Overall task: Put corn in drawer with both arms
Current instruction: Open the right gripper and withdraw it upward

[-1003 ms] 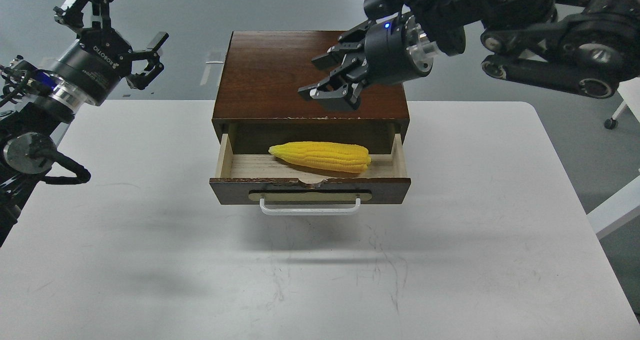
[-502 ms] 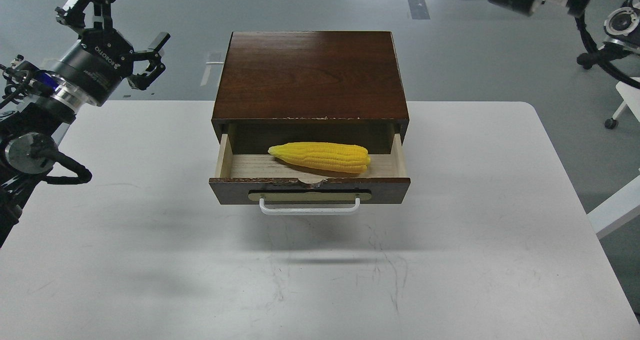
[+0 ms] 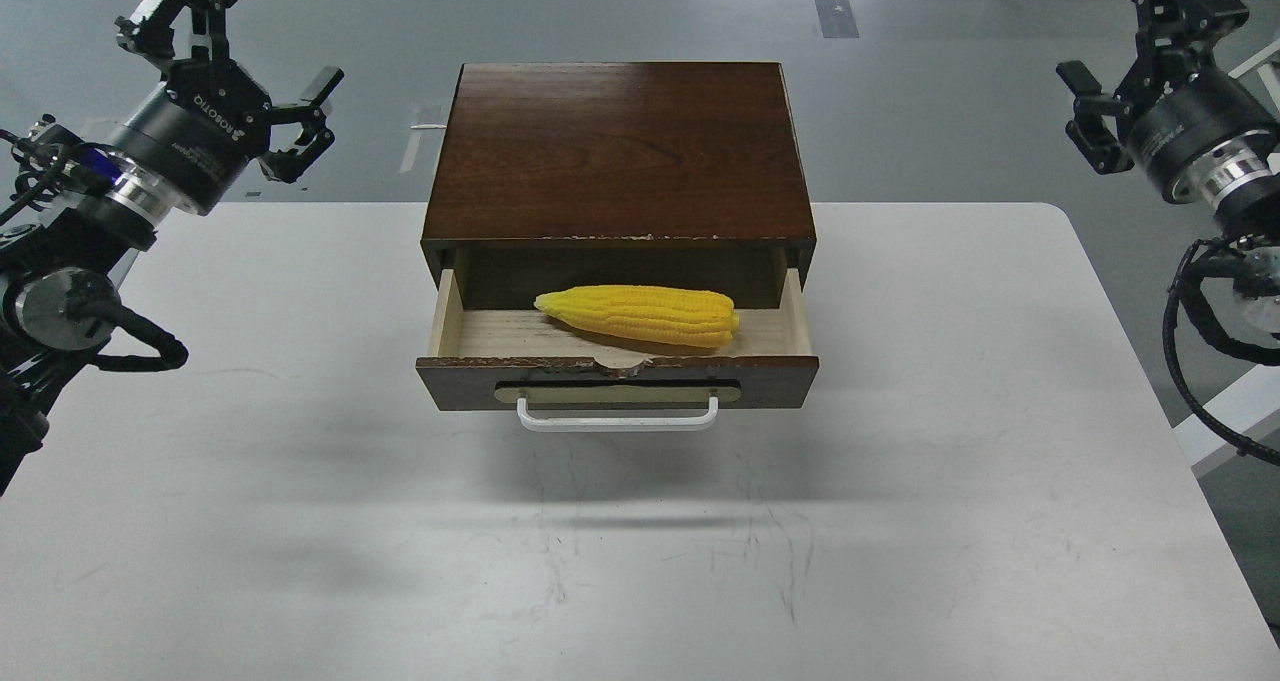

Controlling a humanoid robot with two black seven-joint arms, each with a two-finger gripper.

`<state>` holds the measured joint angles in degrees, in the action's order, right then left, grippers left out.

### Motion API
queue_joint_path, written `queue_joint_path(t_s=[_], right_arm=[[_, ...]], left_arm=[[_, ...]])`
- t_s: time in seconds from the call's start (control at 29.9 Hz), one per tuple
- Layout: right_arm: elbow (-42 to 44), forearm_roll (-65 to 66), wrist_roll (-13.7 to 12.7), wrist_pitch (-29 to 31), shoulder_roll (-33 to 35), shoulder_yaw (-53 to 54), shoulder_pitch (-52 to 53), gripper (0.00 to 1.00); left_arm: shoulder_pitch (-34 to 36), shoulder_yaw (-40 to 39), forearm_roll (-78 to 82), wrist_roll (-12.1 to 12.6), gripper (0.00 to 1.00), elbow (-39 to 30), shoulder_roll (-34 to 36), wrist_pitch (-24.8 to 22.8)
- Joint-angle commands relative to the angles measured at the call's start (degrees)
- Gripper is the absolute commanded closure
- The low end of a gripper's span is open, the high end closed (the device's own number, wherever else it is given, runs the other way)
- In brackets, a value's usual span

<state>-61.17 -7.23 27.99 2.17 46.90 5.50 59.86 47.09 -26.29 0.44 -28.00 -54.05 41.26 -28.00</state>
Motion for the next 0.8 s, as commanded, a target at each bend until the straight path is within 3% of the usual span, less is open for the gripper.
queue_joint_path(t_s=[0.0,0.3,0.77], right_arm=[[1.0,-2.2,0.0,0.1,-2.2,0.1,-3.4,0.05],[1.3,-2.3,0.0,0.1,-8.3,2.9,-9.5,0.02],[1.1,-2.0,0.0,0.6,-10.3,3.6,-9.2,0.0]], left_arm=[[-0.2,0.0,0.0,0.0,0.02,0.0,-0.1,0.0],[-1.7,0.0,0.2,0.0,0.02,-0.3,-0.2,0.0],[-2.7,0.0,0.1,0.0,0.02,-0.4,-1.4,0.0]])
